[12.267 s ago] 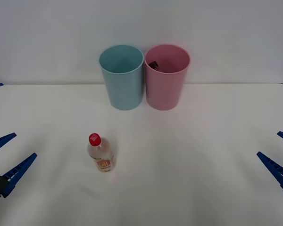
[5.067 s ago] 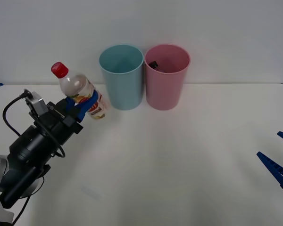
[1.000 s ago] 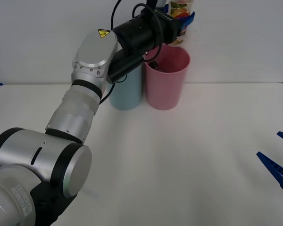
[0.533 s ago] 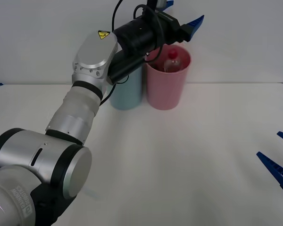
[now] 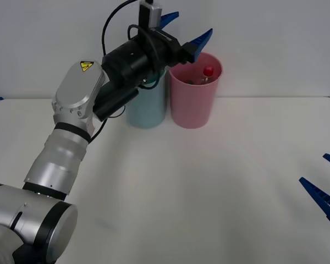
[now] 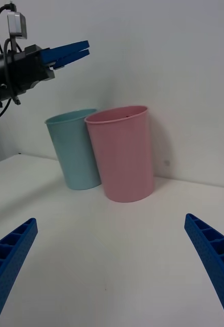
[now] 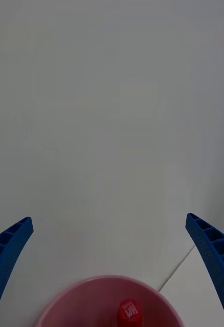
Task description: Grasp the object on the table and drop it into the matching bin: aluminum can to the light blue bin, PET bottle to the pink bin.
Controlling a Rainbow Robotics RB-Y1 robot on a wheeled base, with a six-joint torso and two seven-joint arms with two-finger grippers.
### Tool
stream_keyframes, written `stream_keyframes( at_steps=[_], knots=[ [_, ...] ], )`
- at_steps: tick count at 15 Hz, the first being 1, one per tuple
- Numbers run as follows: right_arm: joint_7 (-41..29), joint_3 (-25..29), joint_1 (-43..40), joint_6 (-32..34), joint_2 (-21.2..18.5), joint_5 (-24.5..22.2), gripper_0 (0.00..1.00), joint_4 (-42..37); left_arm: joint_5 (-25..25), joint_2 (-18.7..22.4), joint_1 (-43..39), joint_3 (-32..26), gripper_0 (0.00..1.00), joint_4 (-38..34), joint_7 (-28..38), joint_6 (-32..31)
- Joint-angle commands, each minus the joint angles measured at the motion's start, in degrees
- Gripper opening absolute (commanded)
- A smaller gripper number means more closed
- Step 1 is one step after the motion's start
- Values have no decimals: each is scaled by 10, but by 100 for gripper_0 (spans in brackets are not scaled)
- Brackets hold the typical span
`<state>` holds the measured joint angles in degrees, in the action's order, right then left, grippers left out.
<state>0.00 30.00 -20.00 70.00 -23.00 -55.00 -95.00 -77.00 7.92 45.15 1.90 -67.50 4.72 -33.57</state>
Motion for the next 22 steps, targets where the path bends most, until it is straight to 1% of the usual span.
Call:
stream_keyframes(
  at_steps=[1,6,11,13,16,17,19,22],
  knots=[
    [0,0,0,0,0,0,100,0,30,33,-50,-2,100,-47,-2,-26],
    [0,0,0,0,0,0,100,0,78,99,-113,-50,100,-79,-9,-110],
    [0,0,0,0,0,0,100,0,83,148,-183,-163,100,-104,-9,-231],
    [0,0,0,0,0,0,100,0,83,170,-205,-195,100,-106,-9,-263],
    [0,0,0,0,0,0,100,0,87,209,-243,-219,100,-114,-8,-280],
    [0,0,0,0,0,0,100,0,87,216,-256,-236,100,-113,-8,-294],
    [0,0,0,0,0,0,100,0,90,228,-284,-252,100,-121,-6,-304],
    [0,0,0,0,0,0,100,0,110,236,-350,-274,100,-162,-1,-303]
  ],
)
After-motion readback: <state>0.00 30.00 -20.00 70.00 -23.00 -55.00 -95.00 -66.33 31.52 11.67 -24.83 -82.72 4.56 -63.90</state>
